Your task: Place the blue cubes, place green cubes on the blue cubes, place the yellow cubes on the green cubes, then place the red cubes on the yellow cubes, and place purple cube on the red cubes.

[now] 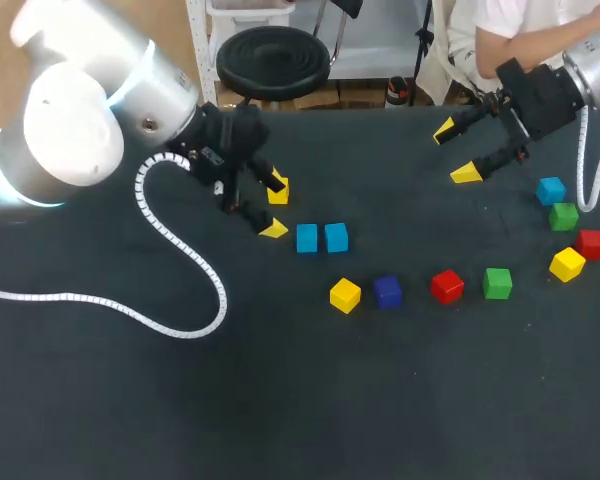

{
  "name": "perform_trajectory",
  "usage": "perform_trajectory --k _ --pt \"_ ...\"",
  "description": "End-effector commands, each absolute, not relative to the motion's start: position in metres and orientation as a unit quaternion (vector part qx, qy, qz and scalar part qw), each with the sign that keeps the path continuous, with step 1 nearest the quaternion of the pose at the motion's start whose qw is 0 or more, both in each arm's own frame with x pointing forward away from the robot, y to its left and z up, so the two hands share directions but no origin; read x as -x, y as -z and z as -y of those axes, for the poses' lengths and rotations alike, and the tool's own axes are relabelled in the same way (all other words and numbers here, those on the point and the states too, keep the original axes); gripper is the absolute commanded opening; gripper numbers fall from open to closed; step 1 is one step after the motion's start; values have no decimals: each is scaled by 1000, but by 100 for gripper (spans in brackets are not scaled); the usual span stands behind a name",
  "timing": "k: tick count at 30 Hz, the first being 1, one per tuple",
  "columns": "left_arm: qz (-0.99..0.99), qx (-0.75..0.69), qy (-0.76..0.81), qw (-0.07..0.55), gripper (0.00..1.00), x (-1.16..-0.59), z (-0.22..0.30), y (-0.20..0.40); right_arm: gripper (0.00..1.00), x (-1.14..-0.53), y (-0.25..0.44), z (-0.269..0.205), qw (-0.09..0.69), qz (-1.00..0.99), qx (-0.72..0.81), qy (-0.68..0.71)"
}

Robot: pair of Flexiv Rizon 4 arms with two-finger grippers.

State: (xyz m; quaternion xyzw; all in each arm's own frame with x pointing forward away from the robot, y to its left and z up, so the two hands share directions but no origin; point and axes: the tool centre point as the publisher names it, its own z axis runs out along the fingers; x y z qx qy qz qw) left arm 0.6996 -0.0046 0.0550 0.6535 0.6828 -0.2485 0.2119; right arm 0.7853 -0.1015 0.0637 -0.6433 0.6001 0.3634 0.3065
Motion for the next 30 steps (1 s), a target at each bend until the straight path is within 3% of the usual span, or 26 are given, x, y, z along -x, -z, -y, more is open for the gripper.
perform_trajectory --k 1,8,22,30 --pt "-682 -654 249 213 100 -699 3 -55 100 -784 -64 101 307 -600 643 -362" --pt "-682 -654 249 213 100 -699 3 -55 100 -765 -80 143 343 -592 638 -352" --pt "-682 -654 249 213 100 -699 3 -55 100 -749 -85 189 312 -634 633 -316" --pt "-682 -654 249 213 100 -699 3 -55 100 -749 -85 189 312 -634 633 -316"
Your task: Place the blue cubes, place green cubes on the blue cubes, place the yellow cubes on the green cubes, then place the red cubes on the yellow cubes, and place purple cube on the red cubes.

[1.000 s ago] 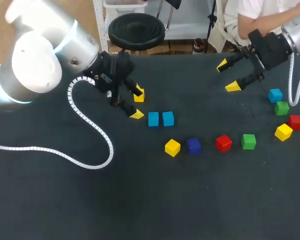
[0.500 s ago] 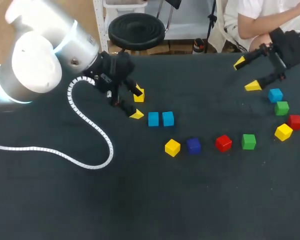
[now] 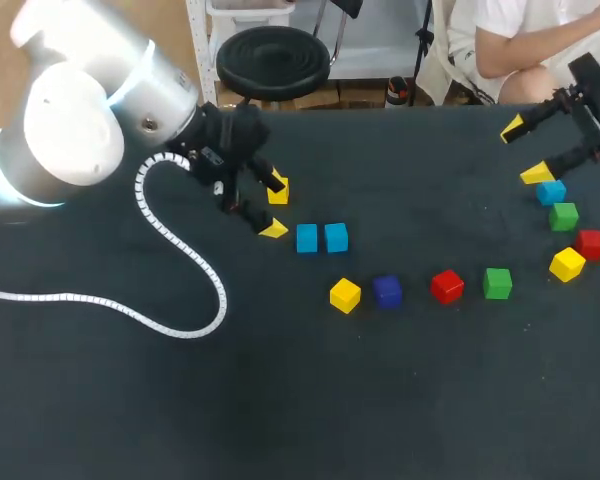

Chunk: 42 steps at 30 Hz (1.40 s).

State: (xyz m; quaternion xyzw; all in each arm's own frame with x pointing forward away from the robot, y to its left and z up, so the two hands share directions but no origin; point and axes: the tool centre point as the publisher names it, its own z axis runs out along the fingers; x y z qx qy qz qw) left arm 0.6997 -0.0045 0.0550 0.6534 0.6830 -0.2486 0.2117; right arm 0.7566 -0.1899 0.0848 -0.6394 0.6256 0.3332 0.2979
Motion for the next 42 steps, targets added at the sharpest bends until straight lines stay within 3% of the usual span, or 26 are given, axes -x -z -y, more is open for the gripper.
perform_trajectory --k 1,9,21,42 --pt "-682 -654 249 213 100 -699 3 -55 100 -749 -85 189 312 -634 633 -316" --pt "-682 -654 249 213 100 -699 3 -55 100 -749 -77 196 321 -627 625 -337" --pt "-682 -654 249 213 100 -699 3 -55 100 -753 -70 275 320 -583 684 -300" --pt "-682 -654 249 213 100 -699 3 -55 100 -789 -28 283 320 -532 713 -324"
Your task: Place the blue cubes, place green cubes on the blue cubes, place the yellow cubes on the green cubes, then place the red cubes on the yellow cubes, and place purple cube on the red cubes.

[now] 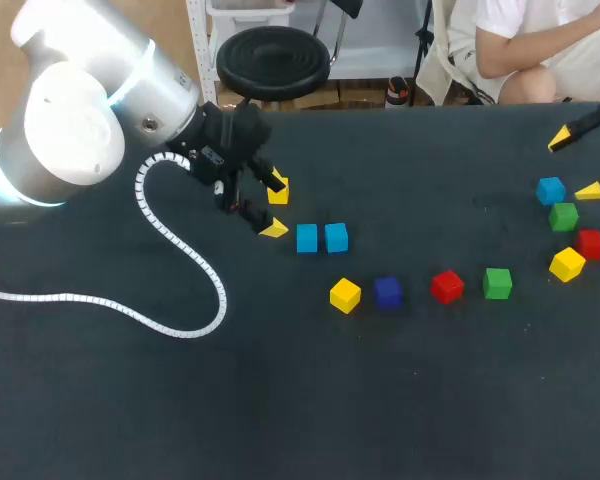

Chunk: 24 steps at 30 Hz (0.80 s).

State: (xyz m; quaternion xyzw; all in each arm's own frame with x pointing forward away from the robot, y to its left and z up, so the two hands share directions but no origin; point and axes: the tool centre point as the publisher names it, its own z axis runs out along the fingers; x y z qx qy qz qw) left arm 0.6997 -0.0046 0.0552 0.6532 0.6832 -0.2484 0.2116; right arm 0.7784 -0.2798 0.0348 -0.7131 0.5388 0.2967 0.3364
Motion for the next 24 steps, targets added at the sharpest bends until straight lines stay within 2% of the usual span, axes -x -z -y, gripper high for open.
perform_trajectory --k 1,12,24 --pt "-682 -654 249 213 100 -699 3 -55 100 -789 -26 283 319 -534 711 -327" --pt "-682 -654 249 213 100 -699 3 -55 100 -788 -13 296 302 -595 665 -336" --pt "-682 -654 249 213 100 -699 3 -55 100 -778 -11 288 314 -617 638 -337"
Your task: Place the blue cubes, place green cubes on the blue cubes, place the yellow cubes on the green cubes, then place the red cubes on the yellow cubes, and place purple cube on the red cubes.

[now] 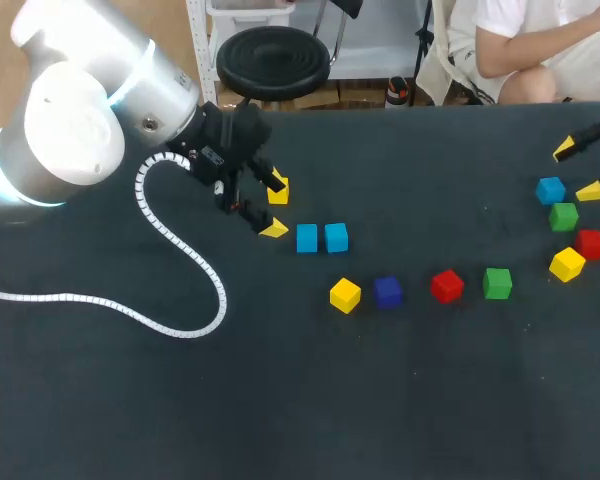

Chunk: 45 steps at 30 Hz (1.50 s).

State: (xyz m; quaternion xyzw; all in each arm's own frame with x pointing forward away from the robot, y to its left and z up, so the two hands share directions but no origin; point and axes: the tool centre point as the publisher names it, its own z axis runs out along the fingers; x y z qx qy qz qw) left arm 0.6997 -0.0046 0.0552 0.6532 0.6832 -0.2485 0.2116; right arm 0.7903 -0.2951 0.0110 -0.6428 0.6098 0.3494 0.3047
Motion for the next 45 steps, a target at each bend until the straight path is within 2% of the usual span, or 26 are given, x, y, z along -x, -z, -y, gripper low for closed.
perform_trajectory --k 1,23,25,27,31,45 --pt "-682 -654 249 213 100 -699 3 -55 100 -777 -11 287 313 -617 638 -337" --pt "-682 -654 249 213 100 -699 3 -55 100 -793 -3 278 311 -609 640 -350" --pt "-682 -654 249 213 100 -699 3 -55 99 -792 -2 279 309 -612 636 -355" --pt "-682 -654 249 213 100 -699 3 -55 93 -790 0 279 308 -614 633 -358" --pt "-682 -654 249 213 100 -699 3 -55 99 -786 1 281 305 -619 626 -364" --pt "-682 -654 249 213 100 -699 3 -55 100 -789 6 279 294 -627 614 -379"
